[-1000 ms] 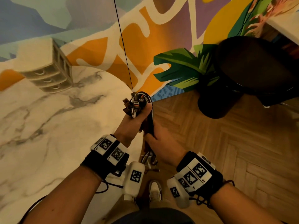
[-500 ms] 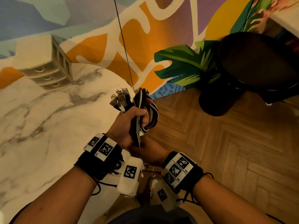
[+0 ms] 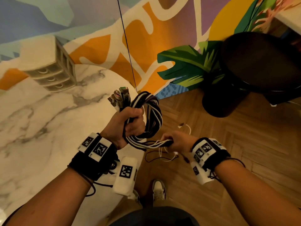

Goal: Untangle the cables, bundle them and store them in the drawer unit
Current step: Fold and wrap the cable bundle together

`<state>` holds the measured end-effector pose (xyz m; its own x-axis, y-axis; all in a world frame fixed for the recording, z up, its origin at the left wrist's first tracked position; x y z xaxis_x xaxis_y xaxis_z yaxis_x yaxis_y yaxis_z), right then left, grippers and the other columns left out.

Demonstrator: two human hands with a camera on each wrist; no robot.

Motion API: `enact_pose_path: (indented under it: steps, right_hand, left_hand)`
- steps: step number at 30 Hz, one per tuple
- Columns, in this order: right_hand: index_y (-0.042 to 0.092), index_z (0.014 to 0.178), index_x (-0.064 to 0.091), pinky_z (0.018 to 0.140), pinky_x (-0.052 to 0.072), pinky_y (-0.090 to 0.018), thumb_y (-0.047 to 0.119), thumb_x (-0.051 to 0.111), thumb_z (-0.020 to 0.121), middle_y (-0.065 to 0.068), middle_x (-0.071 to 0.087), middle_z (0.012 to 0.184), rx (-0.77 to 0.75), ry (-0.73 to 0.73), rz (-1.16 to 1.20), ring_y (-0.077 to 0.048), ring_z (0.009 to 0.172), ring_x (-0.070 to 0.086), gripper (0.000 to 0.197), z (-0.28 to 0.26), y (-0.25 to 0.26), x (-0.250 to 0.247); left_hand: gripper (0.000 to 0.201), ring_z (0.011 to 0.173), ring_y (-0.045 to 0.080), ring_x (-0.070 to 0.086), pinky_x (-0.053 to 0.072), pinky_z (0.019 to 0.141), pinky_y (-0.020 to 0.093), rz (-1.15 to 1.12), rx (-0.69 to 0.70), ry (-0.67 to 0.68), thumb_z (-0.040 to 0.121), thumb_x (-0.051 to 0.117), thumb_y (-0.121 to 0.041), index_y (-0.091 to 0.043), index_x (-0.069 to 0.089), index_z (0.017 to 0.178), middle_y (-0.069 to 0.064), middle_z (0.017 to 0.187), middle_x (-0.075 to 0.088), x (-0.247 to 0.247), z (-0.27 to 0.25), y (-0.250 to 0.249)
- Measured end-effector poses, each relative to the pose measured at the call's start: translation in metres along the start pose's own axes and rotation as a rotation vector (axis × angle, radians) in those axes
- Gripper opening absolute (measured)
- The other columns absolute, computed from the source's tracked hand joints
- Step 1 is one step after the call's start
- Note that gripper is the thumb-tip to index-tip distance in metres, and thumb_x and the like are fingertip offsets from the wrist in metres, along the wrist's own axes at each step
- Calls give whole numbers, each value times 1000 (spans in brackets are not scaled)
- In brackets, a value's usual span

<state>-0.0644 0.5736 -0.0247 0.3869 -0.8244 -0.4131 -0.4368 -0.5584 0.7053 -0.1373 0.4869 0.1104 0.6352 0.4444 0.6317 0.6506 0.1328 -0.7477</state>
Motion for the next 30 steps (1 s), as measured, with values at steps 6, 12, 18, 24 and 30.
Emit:
enact_pose_path:
  steps: [6,12,18,24,30]
  right_hand:
    - [28,135,40,100,47,-33,36,56,89,3,56,126,-328,-231,681,-11,115,56,49,-27,84,-46]
    - [3,98,57,51,44,-17,22,41,99,-5,48,63,-351,-594,919,-9,51,50,25,-30,117,-56]
    - [6,78,60,41,39,-18,34,50,95,-7,49,50,-284,-778,794,-12,38,49,34,-31,110,-70]
    - [14,105,57,53,45,-19,28,42,99,-7,58,80,-276,-790,779,-7,59,53,21,-28,115,-69]
    - [-3,83,59,56,39,-35,61,45,88,-24,49,74,-127,-729,998,-30,63,45,66,-22,98,-65]
  left_hand:
    - [30,27,5,27,16,39,23,-61,14,-8,65,72,-26,-9,48,64,-6,32,35,-4,3,-4]
    - [24,28,6,27,25,39,22,-69,24,-22,70,68,-26,-6,55,71,-7,33,35,-4,4,-3]
    - [21,37,14,30,39,56,32,142,96,-259,83,51,-16,-9,44,65,-1,40,34,-27,6,-5]
    - [27,33,13,25,13,50,36,157,82,-352,71,62,-21,-12,38,62,-2,39,33,-41,7,6]
    - [24,33,14,25,29,46,28,85,-1,-289,75,57,-22,-12,38,64,-1,36,32,-31,9,25]
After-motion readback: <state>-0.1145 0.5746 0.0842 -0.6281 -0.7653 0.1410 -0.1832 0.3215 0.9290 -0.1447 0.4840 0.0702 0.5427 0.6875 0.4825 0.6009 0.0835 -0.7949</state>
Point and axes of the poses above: each hand's wrist, its own z-axis towards the middle knuckle, its own x-axis out of the palm, y = z × x, the point moved 10 cm from there along z, towards the middle knuckle
